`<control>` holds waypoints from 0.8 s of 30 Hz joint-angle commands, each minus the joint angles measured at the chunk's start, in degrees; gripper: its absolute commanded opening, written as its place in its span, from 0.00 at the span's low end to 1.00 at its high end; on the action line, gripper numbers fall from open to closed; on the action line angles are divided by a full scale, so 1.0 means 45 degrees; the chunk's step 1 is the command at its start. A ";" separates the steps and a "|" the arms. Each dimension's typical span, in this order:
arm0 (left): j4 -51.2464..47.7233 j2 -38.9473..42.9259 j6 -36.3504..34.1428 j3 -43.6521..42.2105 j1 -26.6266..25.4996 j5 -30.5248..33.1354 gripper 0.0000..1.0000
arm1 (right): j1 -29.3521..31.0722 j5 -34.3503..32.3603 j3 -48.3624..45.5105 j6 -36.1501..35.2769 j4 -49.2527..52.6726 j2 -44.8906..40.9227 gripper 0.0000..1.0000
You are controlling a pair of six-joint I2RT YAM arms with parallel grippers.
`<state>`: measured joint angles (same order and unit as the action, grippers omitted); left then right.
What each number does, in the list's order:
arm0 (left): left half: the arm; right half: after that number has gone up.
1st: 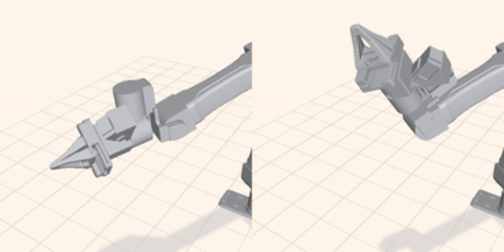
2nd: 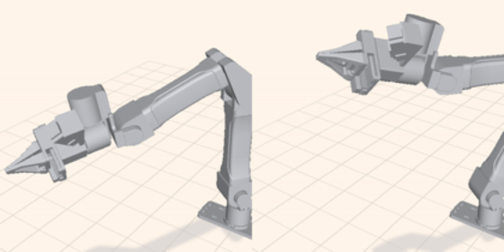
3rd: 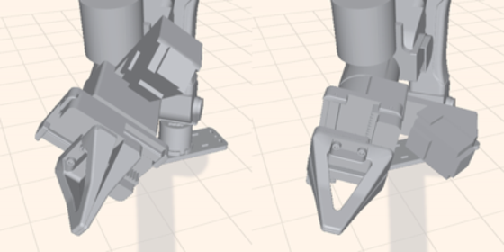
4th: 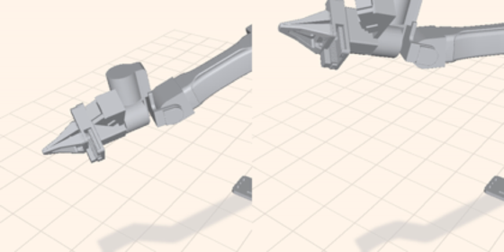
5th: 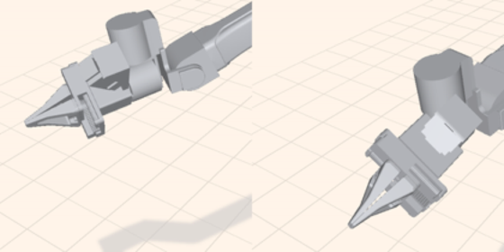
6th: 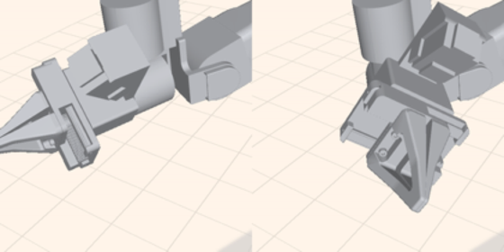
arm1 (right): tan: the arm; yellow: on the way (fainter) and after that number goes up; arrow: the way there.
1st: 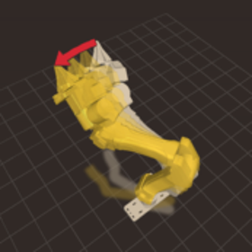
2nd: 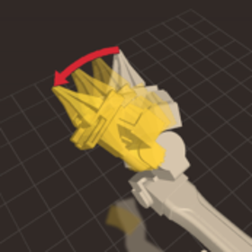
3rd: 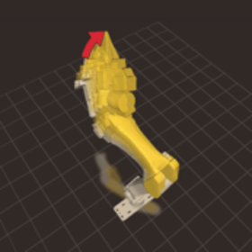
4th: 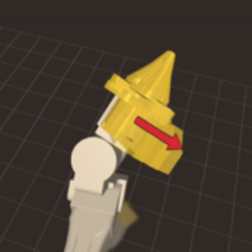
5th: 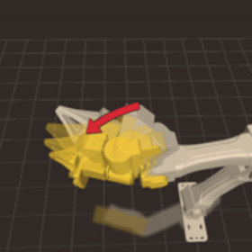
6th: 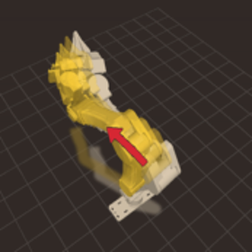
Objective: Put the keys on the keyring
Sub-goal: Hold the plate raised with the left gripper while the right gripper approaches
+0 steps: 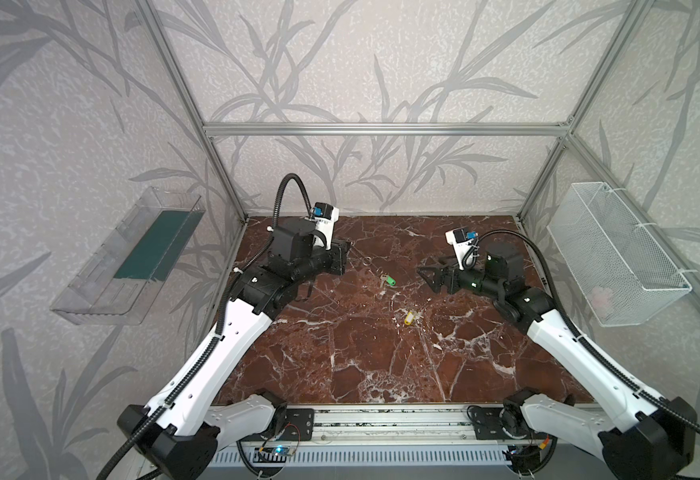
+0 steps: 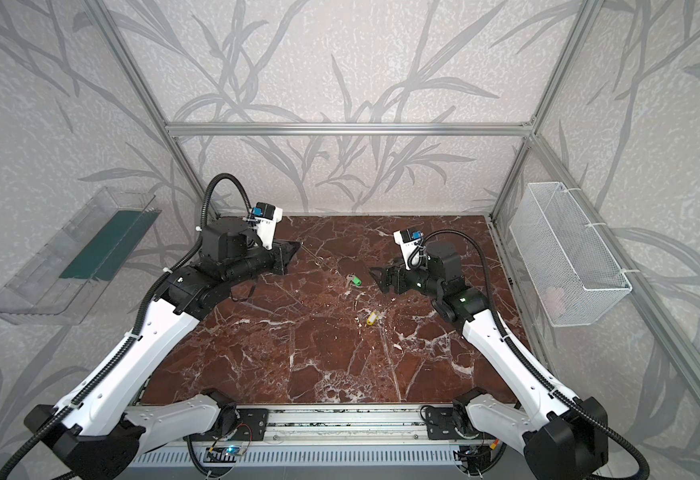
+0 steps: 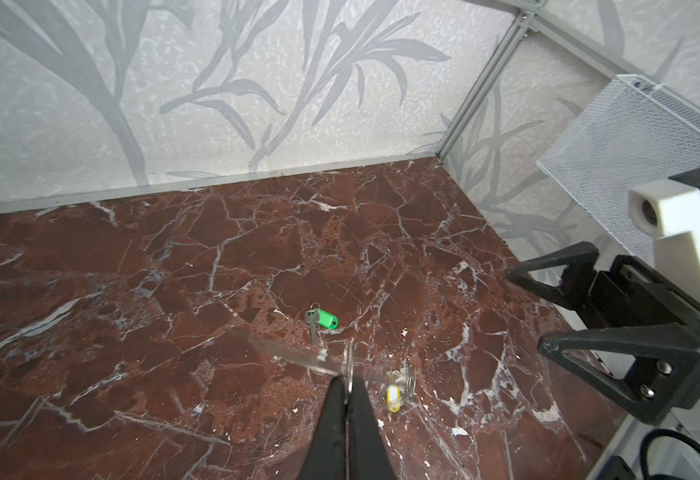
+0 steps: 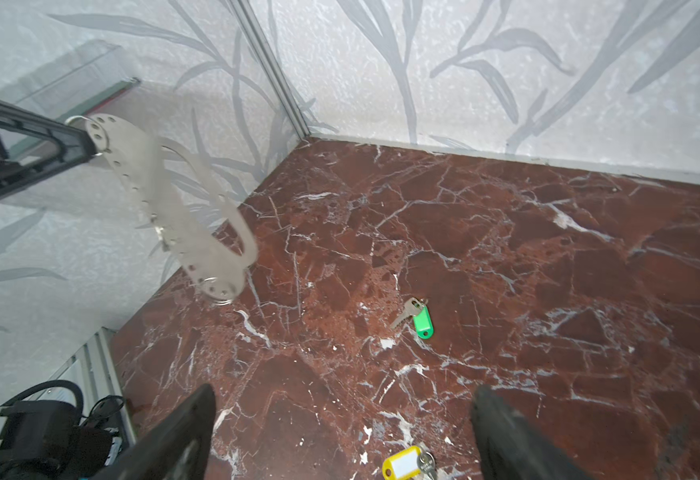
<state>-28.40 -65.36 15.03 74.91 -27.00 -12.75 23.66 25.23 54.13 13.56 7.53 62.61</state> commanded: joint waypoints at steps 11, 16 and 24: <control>0.2262 0.0305 -0.1062 -0.0868 -0.0308 -0.3121 0.00 | 0.0170 0.3039 0.2110 0.0110 -0.1634 0.0449 0.77; 0.2735 0.0178 -0.1078 -0.1056 -0.0675 -0.4105 0.00 | 0.0485 0.3504 0.2402 0.0065 -0.1904 0.0939 0.47; 0.3314 0.0215 -0.1483 -0.1481 -0.1329 -0.4470 0.00 | 0.1314 0.4529 0.1945 -0.0629 -0.3008 0.1275 0.41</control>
<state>-16.27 -64.66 10.04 68.10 -32.40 -31.24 29.04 42.83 63.05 11.99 -1.83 68.01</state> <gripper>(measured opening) 0.049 0.414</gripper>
